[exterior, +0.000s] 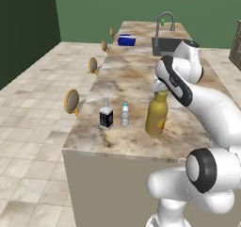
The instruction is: Place the drinks on the dining counter in a tight cluster.
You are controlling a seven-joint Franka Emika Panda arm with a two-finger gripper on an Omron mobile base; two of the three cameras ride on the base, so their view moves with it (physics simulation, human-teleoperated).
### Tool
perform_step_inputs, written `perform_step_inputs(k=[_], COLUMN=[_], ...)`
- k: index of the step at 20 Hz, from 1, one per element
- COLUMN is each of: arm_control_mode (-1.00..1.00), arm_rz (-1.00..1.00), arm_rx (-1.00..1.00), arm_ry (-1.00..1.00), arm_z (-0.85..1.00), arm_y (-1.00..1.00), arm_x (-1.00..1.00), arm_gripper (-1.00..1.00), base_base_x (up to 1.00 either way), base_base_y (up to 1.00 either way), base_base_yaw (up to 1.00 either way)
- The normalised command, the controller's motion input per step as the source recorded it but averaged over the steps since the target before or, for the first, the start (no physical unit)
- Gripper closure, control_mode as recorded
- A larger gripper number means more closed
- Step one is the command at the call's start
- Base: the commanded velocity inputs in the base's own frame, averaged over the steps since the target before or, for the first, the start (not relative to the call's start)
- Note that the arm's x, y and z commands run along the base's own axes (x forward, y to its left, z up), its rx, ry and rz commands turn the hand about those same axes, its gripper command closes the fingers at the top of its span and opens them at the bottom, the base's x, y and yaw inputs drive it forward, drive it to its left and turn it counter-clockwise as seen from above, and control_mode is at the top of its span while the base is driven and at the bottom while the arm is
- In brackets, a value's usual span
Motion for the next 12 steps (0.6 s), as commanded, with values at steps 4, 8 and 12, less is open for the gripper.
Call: perform_step_inputs(k=[4, 8, 12], arm_control_mode=[-1.00, -1.00, -1.00], arm_rz=[0.02, 0.04, 0.06], arm_rx=[0.00, 0.00, 0.00], arm_ry=[0.02, 0.01, 0.05], arm_z=[-0.11, -0.01, -0.20], arm_y=[0.00, 0.00, 0.00], arm_x=[0.94, 0.70, 0.51], arm_gripper=[1.00, 1.00, 1.00], base_base_x=[0.00, 0.00, 0.00], base_base_y=[0.00, 0.00, 0.00], base_base_yaw=[0.00, 0.00, 0.00])
